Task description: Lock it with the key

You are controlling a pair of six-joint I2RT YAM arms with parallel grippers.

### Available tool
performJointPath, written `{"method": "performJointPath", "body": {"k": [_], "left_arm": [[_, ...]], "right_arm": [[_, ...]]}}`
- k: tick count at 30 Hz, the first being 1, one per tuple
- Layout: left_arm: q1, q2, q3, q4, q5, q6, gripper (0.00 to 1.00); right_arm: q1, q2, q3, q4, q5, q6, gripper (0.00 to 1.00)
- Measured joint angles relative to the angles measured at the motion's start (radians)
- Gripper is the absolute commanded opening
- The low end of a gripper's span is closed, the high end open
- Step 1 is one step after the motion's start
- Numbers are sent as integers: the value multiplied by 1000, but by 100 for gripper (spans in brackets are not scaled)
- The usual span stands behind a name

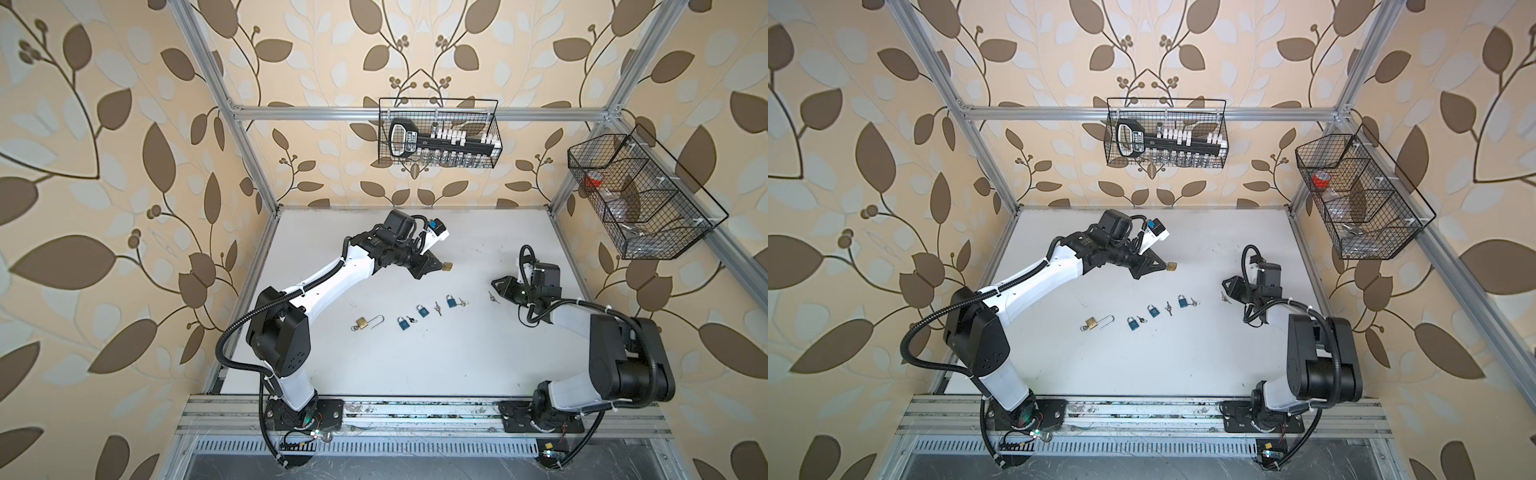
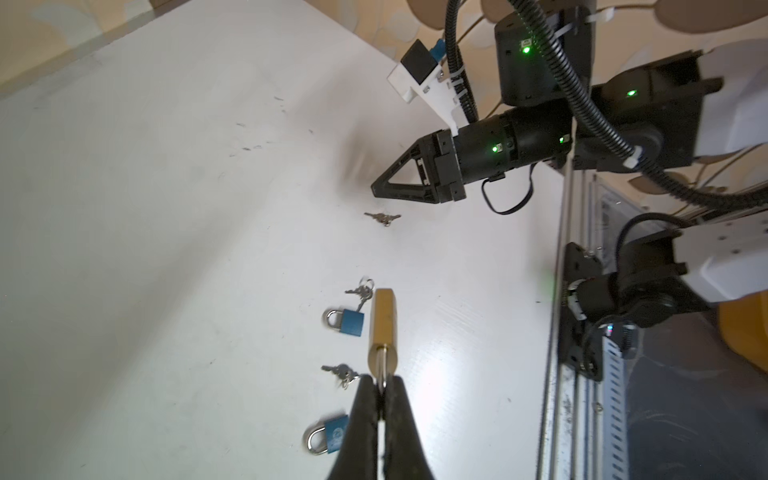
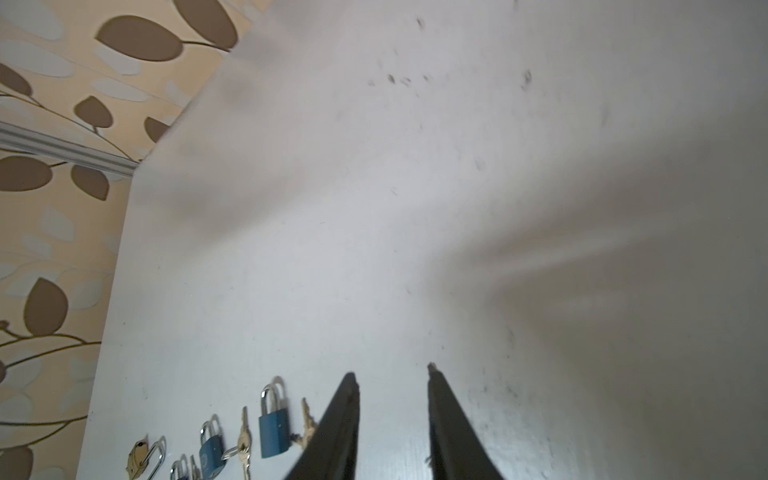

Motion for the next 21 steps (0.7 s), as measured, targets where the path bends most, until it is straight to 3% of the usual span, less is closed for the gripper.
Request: {"method": "performJointPath", "body": {"k": [4,7,10,14,21], "left_arm": [[50,0,0,41,192,-21,0],[70,0,0,77,323,-32,0],[72,0,0,101,428,-35,0],[70,0,0,111,529,-34,0],[31,0,1,64,579,24,0]], "right_arm": [[57,-259,-1,45,-85,-22,67],[104,-423,-1,104,-196,-35,74],[130,-495,6,130,-325,-47,76],[201,-471,41,108,-444,-80,77],[278,-407,83,86,-536,-104,75]]}}
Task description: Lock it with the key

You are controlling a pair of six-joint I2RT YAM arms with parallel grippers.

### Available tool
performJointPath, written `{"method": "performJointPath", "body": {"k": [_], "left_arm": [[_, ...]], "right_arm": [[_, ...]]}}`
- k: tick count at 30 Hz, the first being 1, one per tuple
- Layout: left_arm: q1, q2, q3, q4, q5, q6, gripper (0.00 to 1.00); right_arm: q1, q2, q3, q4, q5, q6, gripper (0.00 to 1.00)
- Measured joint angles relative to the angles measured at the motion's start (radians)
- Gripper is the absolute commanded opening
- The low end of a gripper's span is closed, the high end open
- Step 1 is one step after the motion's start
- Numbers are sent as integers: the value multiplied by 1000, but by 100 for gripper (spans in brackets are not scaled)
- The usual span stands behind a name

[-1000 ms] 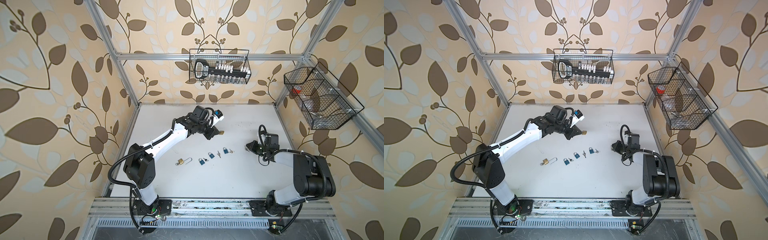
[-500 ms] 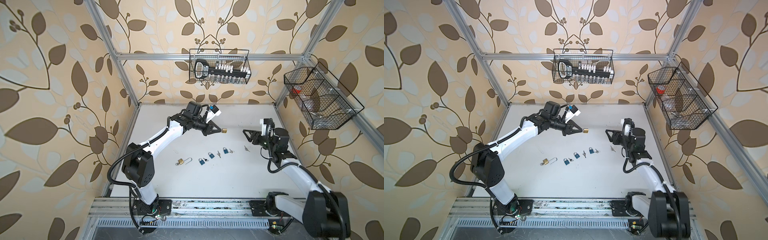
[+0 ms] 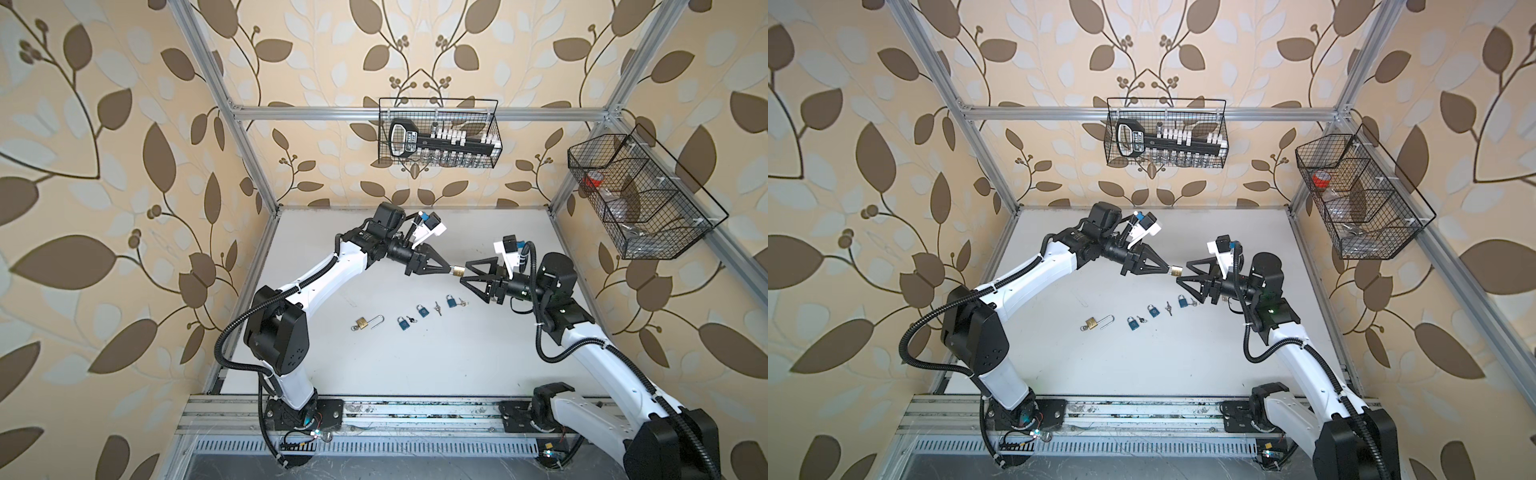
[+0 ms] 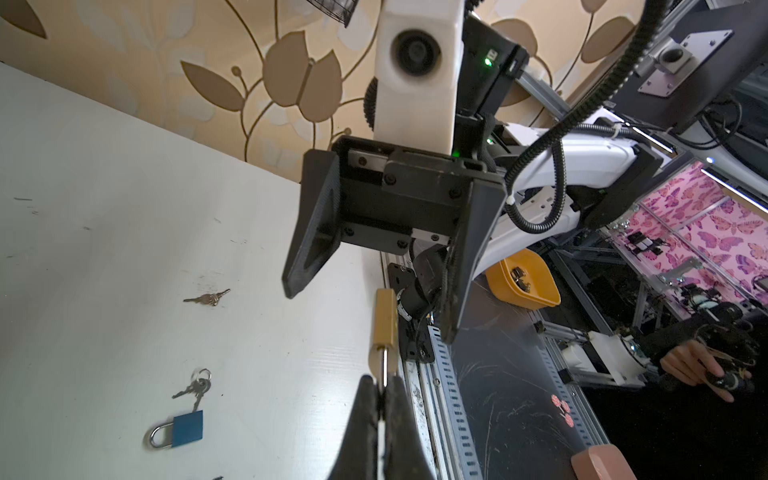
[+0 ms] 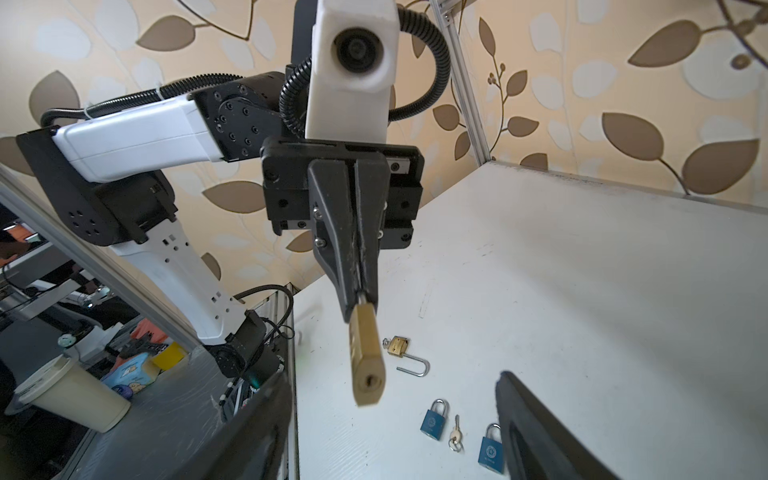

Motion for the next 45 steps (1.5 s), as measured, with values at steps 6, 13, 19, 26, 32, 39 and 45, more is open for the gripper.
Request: {"method": "performJointPath", "body": {"k": [6,13,19,26,32,39,45], "left_arm": [[-17,0,0,-22,2,25,0],[-16,0,0,-22,0,29,0],[-16,0,1,-18,-14,35,7],[-15,-20,-20,16,-279,-13,75],[-15,-50,-37,18,-679,-62,99],[-15,-56,-52,37,-889,-91,99],[-15,-56,-52,40,-933,-104,99]], "right_arm": [[10,5,13,18,-52,15,49],[15,18,15,-18,-78,4,23],[21,-23,14,-48,-32,2,0],[20,-116,-50,-77,200,8,0],[-8,-30,-158,-138,504,125,0],[-34,159,-257,-116,680,349,0],[-34,286,-261,-58,733,502,0]]}}
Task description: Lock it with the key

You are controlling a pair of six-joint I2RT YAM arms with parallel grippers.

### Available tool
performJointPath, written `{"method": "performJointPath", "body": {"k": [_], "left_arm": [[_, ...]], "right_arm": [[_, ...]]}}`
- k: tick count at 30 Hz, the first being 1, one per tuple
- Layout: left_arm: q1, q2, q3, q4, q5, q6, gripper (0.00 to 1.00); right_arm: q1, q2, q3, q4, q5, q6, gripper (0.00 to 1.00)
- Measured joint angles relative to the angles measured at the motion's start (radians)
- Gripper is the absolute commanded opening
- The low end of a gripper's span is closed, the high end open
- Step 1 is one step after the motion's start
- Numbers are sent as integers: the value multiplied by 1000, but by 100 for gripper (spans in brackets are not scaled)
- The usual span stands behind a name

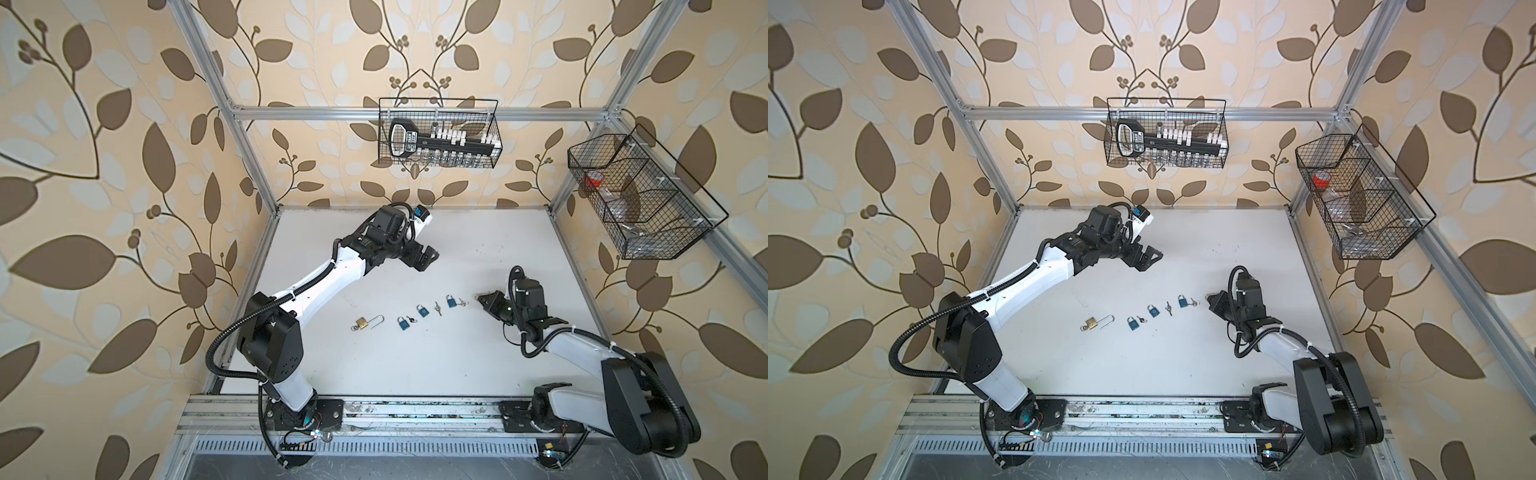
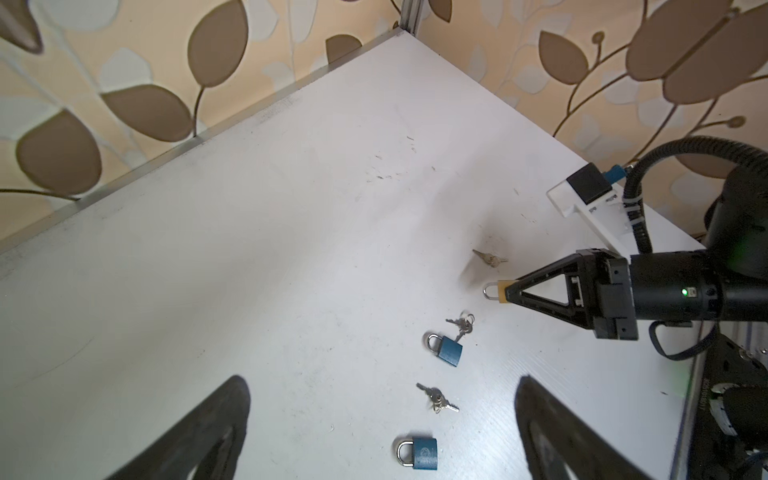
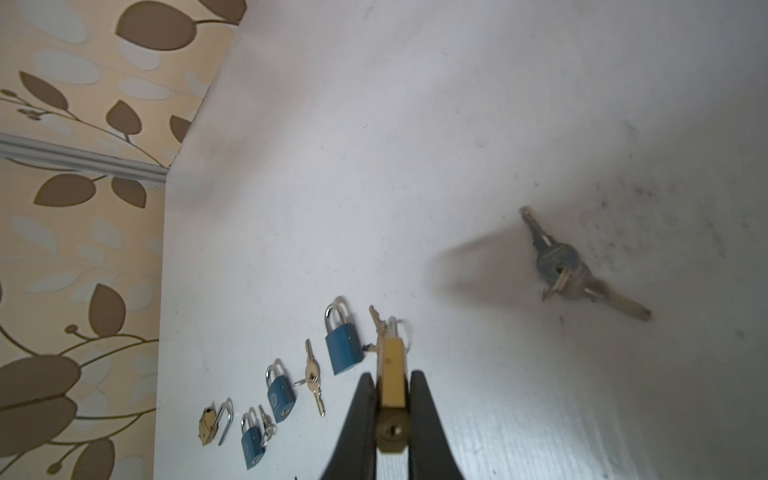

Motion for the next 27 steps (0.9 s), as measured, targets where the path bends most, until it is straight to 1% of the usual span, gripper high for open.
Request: {"method": "performJointPath", "body": {"k": [5,12,19,24,27], "left_arm": [[0,0,0,0,-18,-2,99],[0,0,0,-1,-18,-3,99],[0,0,0,-1,-19,-3,99],[0,1,0,-2,-18,-3,99],[0,1,0,-2,-18,-3,99]], "right_arm": [[0,47,4,41,33,96,0],[0,131,56,84,50,145,0],[0,165,64,103,53,169,22],[-1,159,58,102,75,176,31],[-5,152,54,100,76,175,32]]}}
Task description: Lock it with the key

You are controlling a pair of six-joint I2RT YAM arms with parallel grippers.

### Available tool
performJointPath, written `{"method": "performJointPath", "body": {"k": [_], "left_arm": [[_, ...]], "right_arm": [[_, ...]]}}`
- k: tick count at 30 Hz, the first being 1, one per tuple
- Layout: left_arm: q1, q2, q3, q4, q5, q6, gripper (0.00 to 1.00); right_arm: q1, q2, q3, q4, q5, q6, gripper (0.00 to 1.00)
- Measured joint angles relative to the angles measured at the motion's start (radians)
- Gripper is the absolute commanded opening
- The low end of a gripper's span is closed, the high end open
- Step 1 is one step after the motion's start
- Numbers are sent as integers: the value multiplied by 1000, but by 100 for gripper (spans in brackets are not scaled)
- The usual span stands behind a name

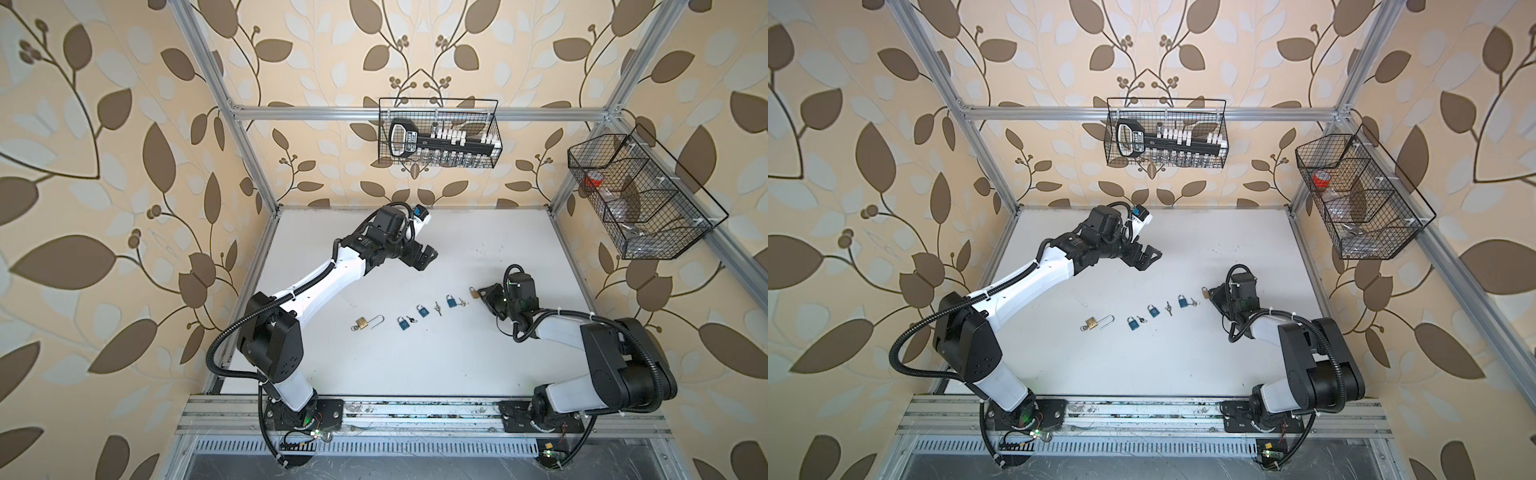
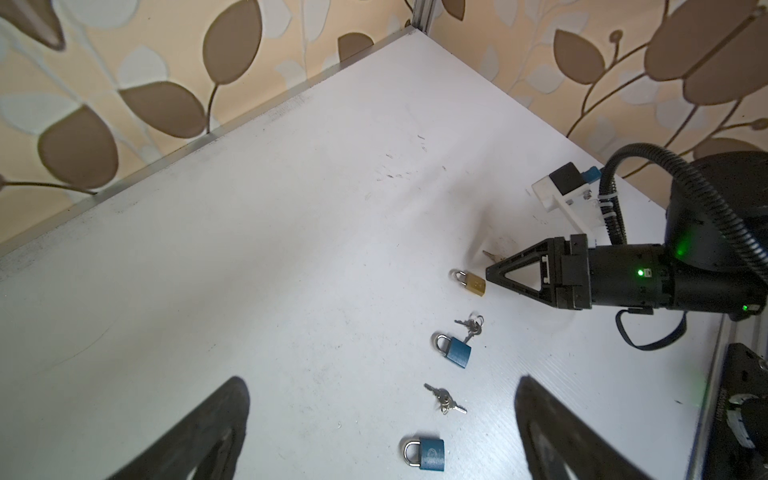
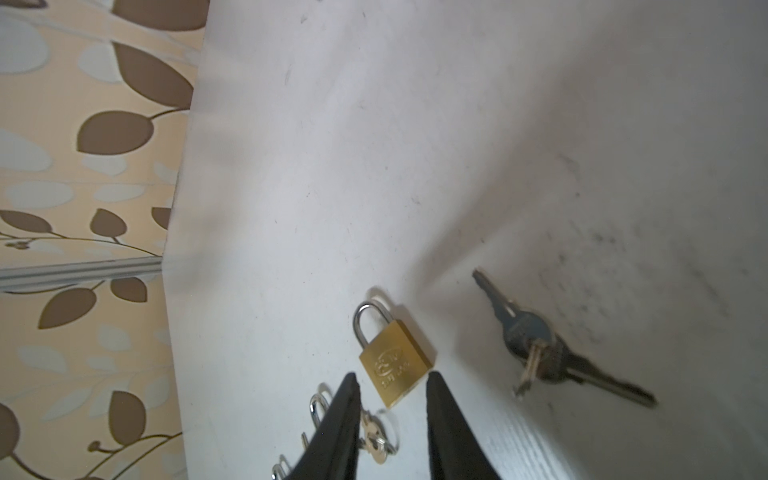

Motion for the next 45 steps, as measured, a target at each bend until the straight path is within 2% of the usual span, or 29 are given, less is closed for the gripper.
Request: {"method": "performJointPath", "body": {"k": [5,8,11,14,15,21,26,29,36,45], "left_arm": [[0,0,0,1,-10,-10,99],[14,-2,-8,17,-21,-35,99],[43,-5,-24,37,-18,-79,99],[99,-10,-50,70,-11,-140,99],[122,-13,-61,85,-5,-166,99],[264,-18,-106,143,14,-304,99],[347,-32,-124,172,13,-360,99],[374,-41,-130,183,13,-378,99],[436,-42,-130,203,39,-423,98],[492,-42,-130,212,88,-462,97]], "right_arm": [[-3,-96,-13,-50,34,-14,34],[23,-216,-11,-82,99,-98,43],[126,-302,24,-91,161,-249,62],[234,-303,77,-56,167,-408,85],[268,-296,85,-34,162,-461,86],[443,-180,102,68,56,-739,87],[504,-36,183,100,-78,-947,85],[531,59,273,84,-170,-1074,79],[659,282,549,-150,-351,-1437,74],[744,584,903,-453,-422,-1695,67]]}}
